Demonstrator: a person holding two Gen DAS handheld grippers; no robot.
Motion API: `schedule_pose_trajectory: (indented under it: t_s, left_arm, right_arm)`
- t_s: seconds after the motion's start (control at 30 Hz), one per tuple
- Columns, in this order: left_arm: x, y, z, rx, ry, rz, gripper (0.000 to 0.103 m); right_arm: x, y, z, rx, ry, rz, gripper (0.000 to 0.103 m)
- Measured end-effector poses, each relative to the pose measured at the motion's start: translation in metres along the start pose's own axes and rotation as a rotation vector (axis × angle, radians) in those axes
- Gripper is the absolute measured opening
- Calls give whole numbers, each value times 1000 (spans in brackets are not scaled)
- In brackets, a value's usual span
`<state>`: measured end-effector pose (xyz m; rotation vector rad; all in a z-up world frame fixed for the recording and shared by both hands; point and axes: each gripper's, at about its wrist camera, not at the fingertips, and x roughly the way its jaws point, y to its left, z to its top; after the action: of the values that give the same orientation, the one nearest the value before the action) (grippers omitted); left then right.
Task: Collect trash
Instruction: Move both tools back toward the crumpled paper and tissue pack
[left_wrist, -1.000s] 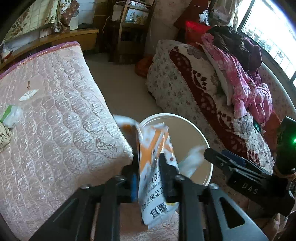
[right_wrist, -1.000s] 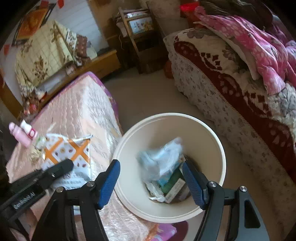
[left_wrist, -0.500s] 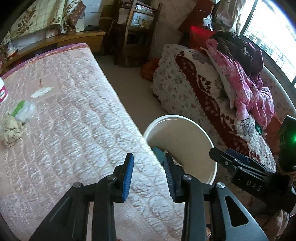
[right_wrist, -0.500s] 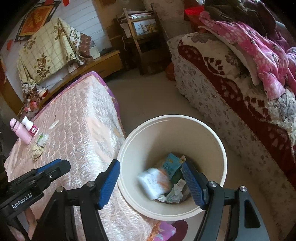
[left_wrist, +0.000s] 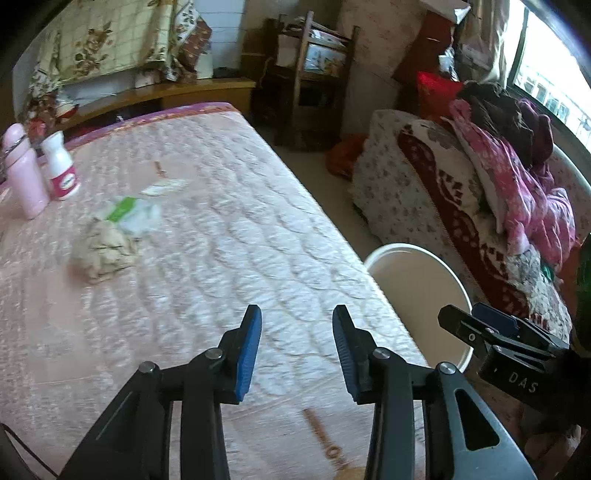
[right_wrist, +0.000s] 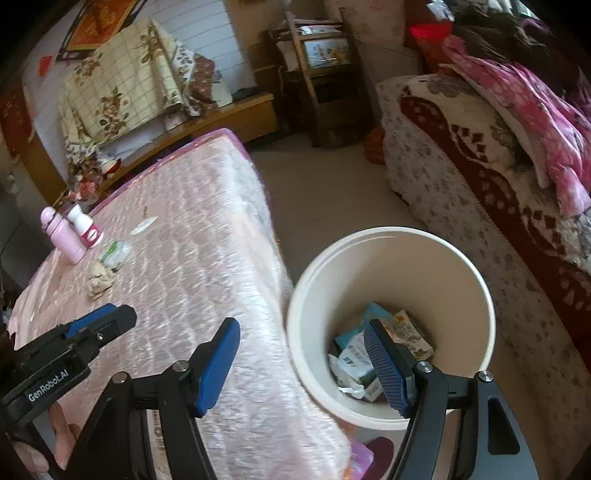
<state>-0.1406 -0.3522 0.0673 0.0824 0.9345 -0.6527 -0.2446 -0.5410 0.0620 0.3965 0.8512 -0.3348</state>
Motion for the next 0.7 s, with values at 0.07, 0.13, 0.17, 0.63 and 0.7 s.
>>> schedule_pose_trajectory:
  t_s: [0.07,0.13,0.17,0.63,0.7]
  left_arm:
    - [-4,8,-1,-9,-8,12,44]
    - [-10,18,-2,-18,-22,32,53]
    - [-13,22,-2,-23,-30,42,58]
    - [-23,136,-5,-166,-18,99,66]
    - [-20,150,-2,-202,-14,103,66]
  right_arm:
    - [0,12,-1,-18,-1,6,74]
    - [0,23,-1,-32,-3,18,74]
    - [1,28,-1,-40,-2,25,74]
    - [31,112,2,-163,27,128,74]
    - [40,121,3,-168,40,136,74]
